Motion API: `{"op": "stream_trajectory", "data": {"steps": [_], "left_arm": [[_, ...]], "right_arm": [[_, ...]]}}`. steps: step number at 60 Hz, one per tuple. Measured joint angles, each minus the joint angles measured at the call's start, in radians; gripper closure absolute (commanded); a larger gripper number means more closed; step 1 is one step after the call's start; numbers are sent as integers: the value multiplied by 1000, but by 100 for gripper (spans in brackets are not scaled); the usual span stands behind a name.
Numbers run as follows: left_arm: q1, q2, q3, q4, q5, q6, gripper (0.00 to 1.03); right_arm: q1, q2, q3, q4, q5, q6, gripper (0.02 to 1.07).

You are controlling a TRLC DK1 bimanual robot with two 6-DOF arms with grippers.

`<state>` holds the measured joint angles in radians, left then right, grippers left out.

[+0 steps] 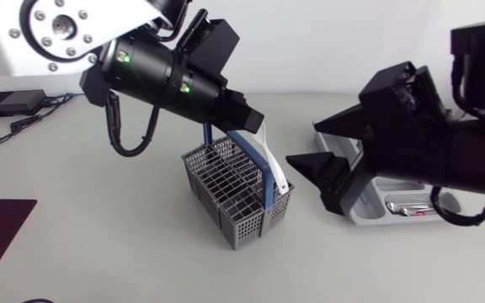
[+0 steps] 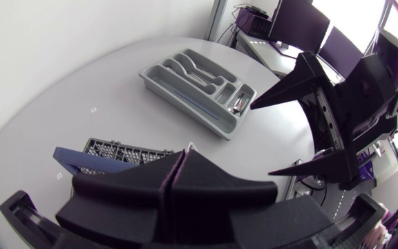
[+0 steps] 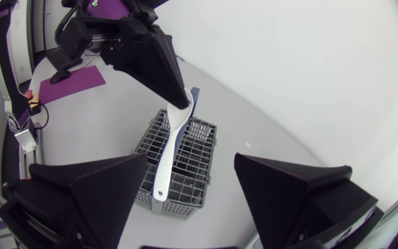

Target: Unload the cutlery basket into the drawer organizer.

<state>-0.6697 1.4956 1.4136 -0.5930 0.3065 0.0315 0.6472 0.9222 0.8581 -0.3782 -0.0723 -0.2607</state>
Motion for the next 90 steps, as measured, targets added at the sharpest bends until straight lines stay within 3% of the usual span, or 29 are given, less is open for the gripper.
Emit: {"op": "stream_trajectory", "data": {"steps": [22, 53, 60, 69, 90], "left_arm": [[23, 77, 104, 16, 53, -43, 95], [47, 128, 139, 18, 80, -63, 95], [47, 129, 147, 19, 82, -66, 95], [47, 129, 149, 24, 82, -66, 95], [47, 129, 149, 21, 83, -88, 93]], "right_arm": [[0, 210, 48, 121, 44, 0, 32], [-37, 267, 79, 181, 43, 0, 80], [-43, 270, 79, 185, 29, 0, 82], [-47, 270, 79, 189, 13, 0, 96], [-63, 270, 79, 187, -22, 0, 101]]}}
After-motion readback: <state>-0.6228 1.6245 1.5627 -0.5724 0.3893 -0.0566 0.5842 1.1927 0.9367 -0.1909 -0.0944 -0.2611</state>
